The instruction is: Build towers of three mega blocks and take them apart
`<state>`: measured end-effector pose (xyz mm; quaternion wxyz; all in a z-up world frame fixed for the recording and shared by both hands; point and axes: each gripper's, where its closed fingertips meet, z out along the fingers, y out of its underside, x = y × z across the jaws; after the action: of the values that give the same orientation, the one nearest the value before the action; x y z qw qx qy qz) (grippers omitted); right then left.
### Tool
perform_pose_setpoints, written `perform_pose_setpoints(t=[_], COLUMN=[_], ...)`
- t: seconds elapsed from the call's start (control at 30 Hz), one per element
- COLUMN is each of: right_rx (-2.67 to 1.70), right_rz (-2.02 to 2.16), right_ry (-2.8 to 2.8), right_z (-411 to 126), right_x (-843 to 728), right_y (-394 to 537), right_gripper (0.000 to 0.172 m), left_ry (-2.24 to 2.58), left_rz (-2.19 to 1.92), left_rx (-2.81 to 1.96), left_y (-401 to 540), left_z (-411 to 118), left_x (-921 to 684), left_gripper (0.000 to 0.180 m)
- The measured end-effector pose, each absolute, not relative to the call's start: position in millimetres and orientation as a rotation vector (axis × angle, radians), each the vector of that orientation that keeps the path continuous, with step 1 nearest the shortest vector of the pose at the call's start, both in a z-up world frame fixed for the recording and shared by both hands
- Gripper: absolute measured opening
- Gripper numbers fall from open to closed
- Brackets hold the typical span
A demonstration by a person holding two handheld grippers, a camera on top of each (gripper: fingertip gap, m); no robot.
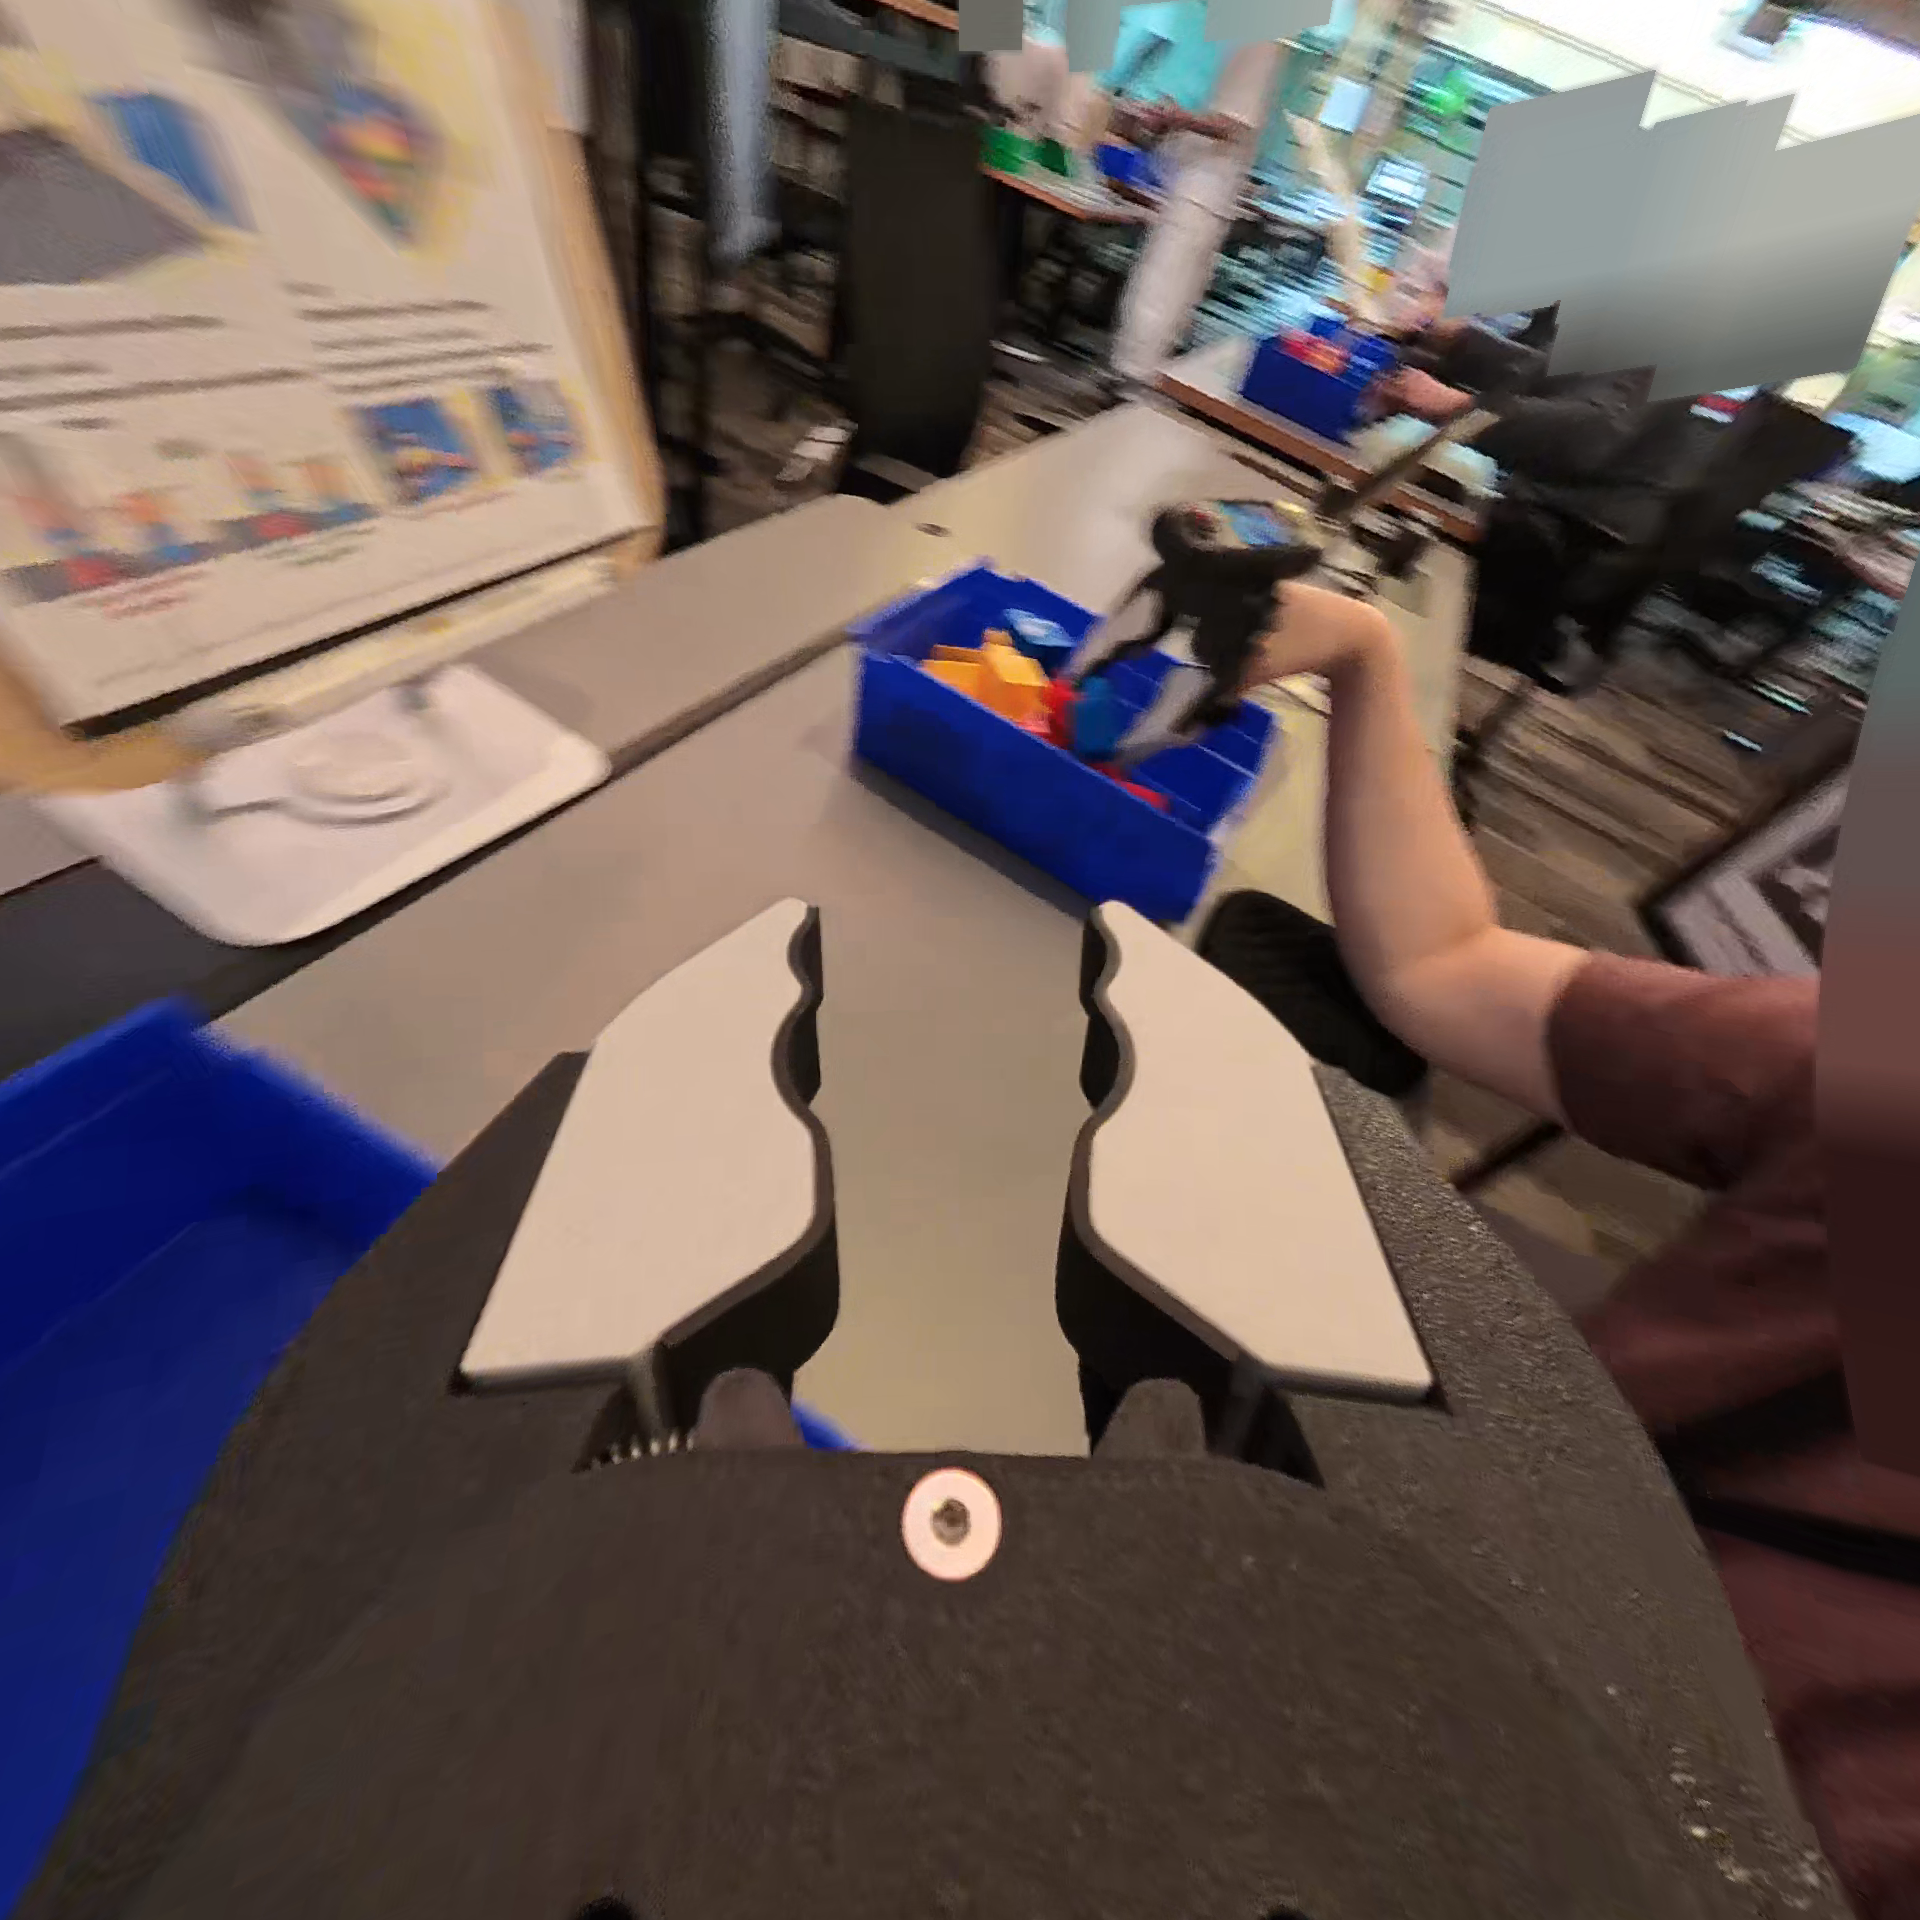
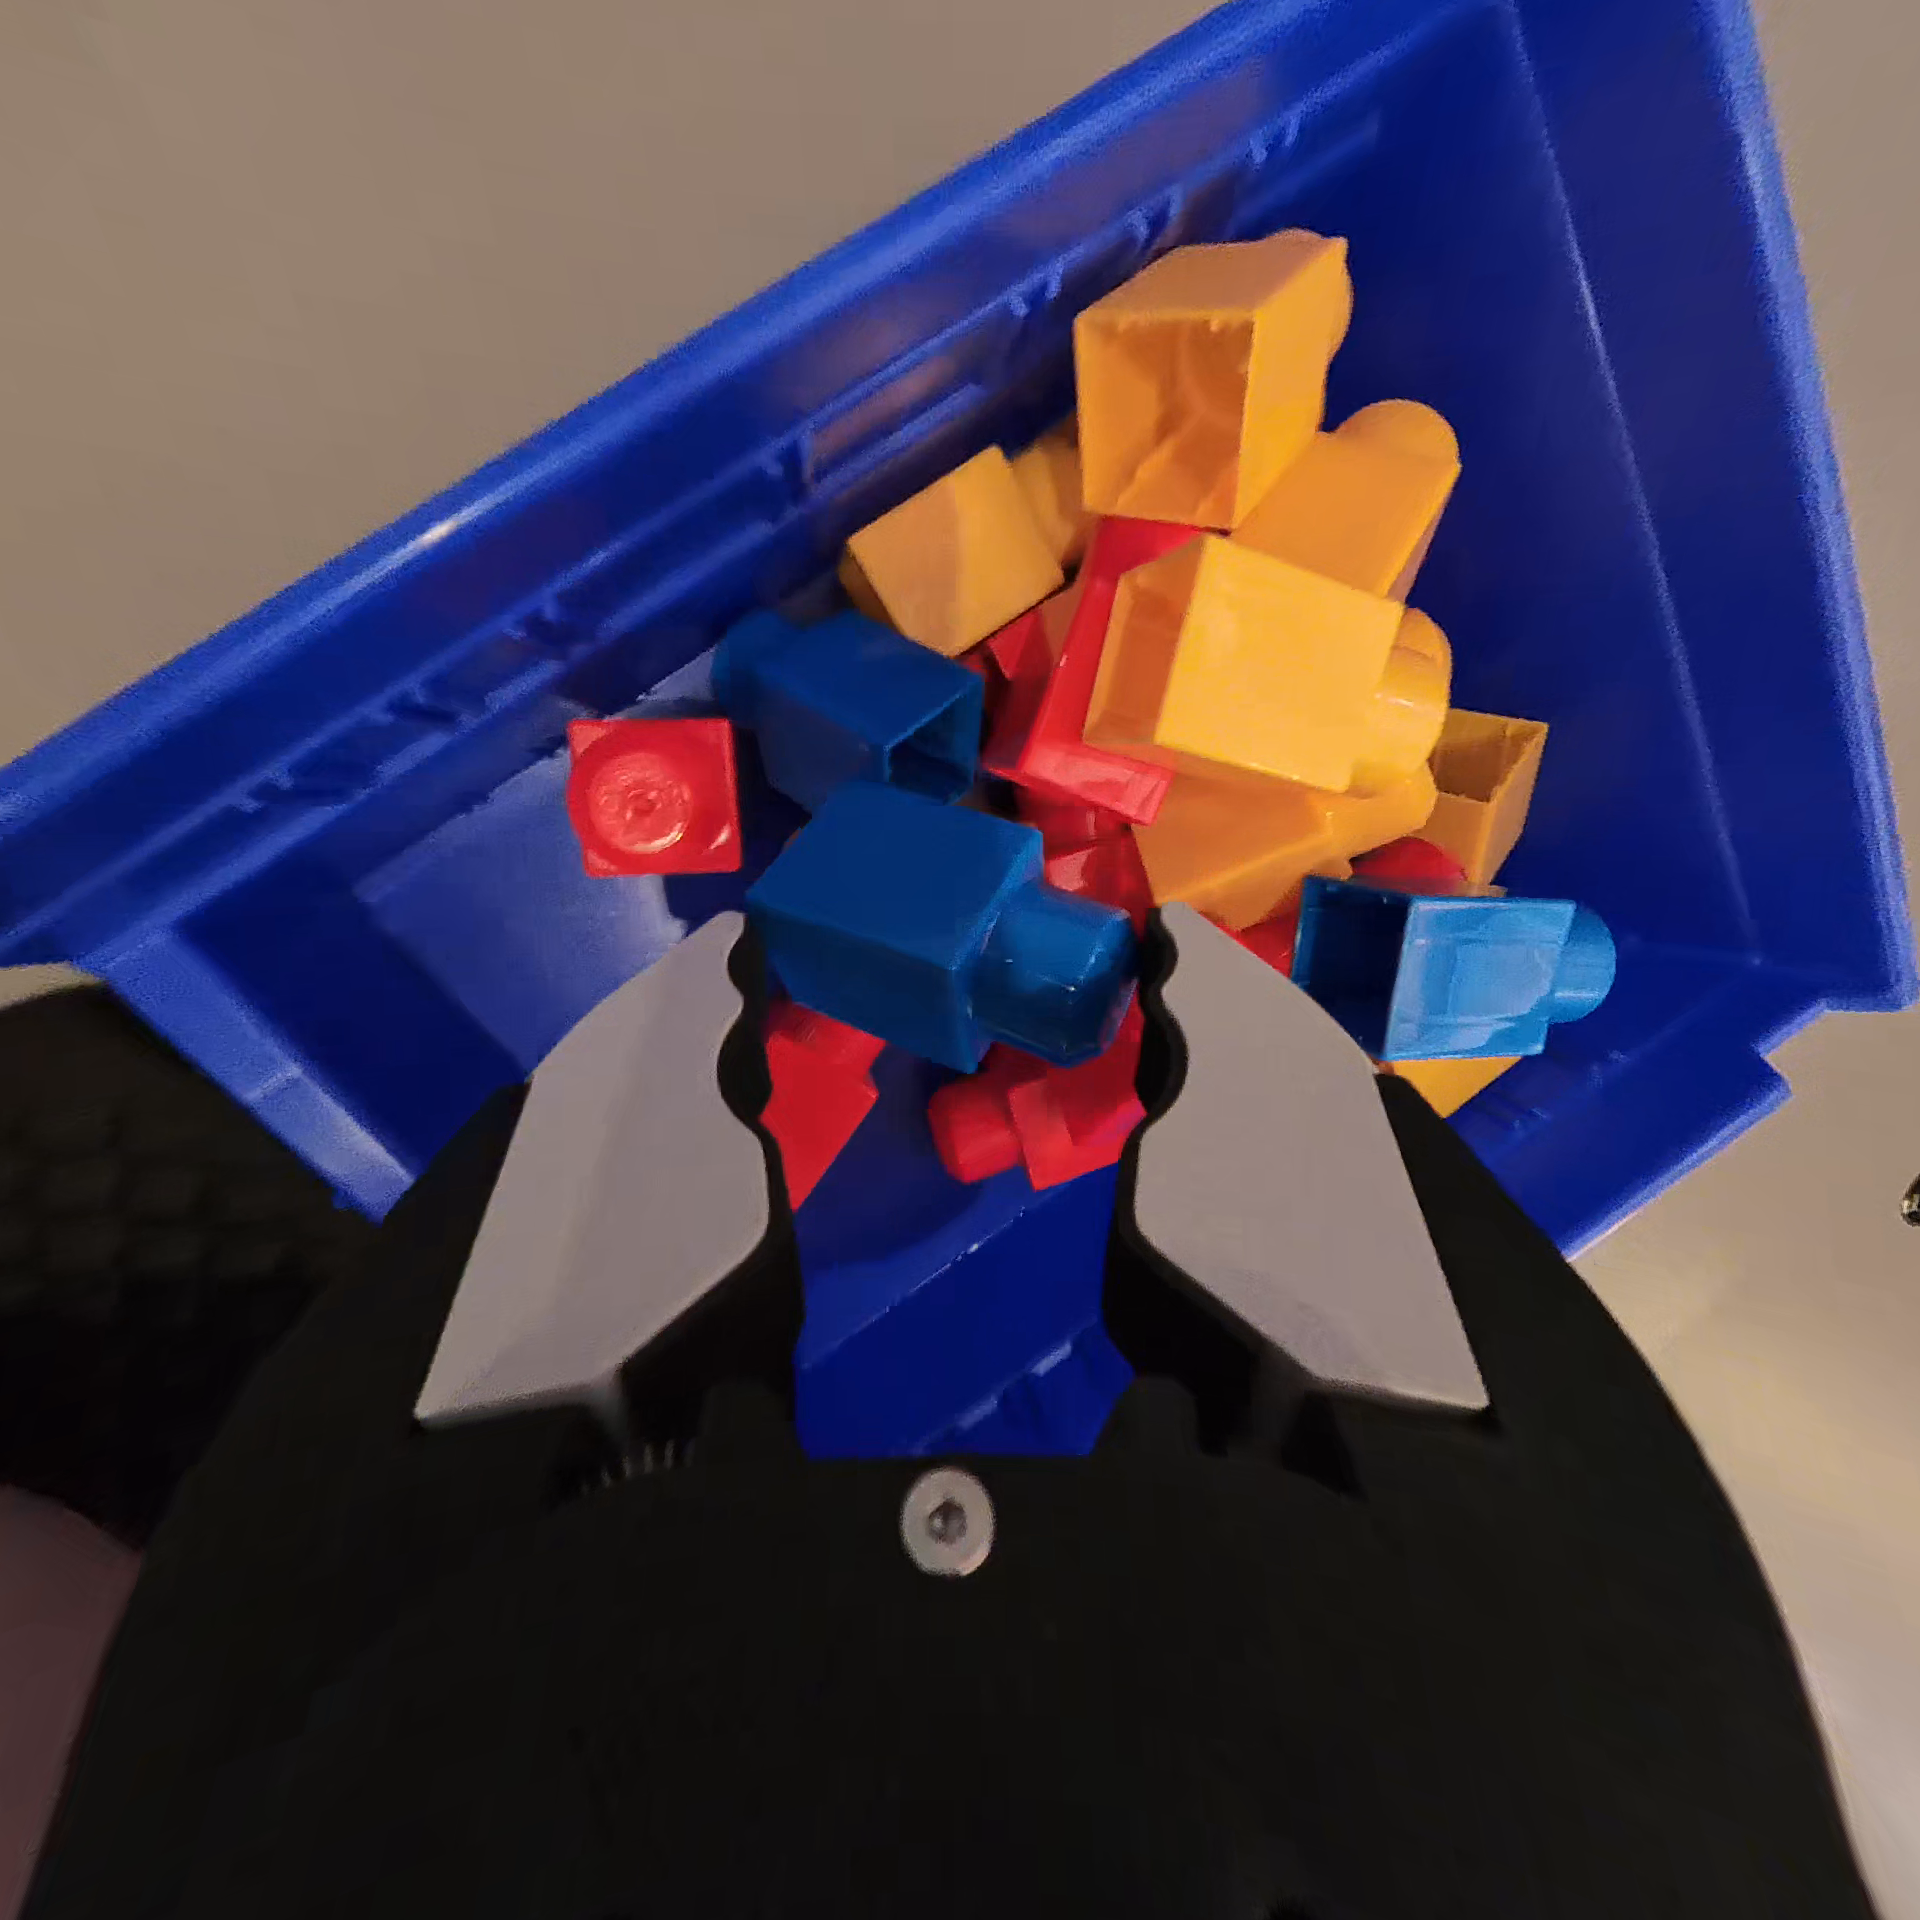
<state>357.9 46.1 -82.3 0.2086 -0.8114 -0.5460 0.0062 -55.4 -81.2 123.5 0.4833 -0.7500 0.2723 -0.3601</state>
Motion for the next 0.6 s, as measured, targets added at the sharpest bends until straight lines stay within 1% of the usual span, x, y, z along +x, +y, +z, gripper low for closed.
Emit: perform_pose_setpoints(t=[0.07, 0.13, 0.23, 0.4, 0.5, 0.6], right_rx=[-2.199, -2.130, -2.189, -2.502, -2.672, -2.826], right_rz=[0.043, 0.024, -0.125, 0.004, 0.182, 0.204], right_ry=[-1.450, -1.300, -0.867, -0.504, -0.371, -0.273], right_z=[-70, -46, -14, -46, -75, -100], right_x=[353, 359, 413, 475, 476, 479], right_y=[54, 67, 91, 67, 56, 49], right_gripper=[0.073, 0.074, 0.072, 0.070, 0.070, 0.070], left_ry=[0.500, 0.321, 0.021, -0.209, -0.242, -0.286], left_rz=[-0.713, -0.503, -0.259, -0.123, -0.099, 0.009], left_rx=[-1.890, -1.982, -2.115, -2.307, -2.449, -2.571], left_y=[-68, -57, -56, -67, -69, -69], left_z=[117, 102, 76, 27, -5, -32], left_x=[-96, -144, -216, -275, -286, -301], left_gripper=[0.053, 0.058, 0.063, 0.068, 0.074, 0.078])
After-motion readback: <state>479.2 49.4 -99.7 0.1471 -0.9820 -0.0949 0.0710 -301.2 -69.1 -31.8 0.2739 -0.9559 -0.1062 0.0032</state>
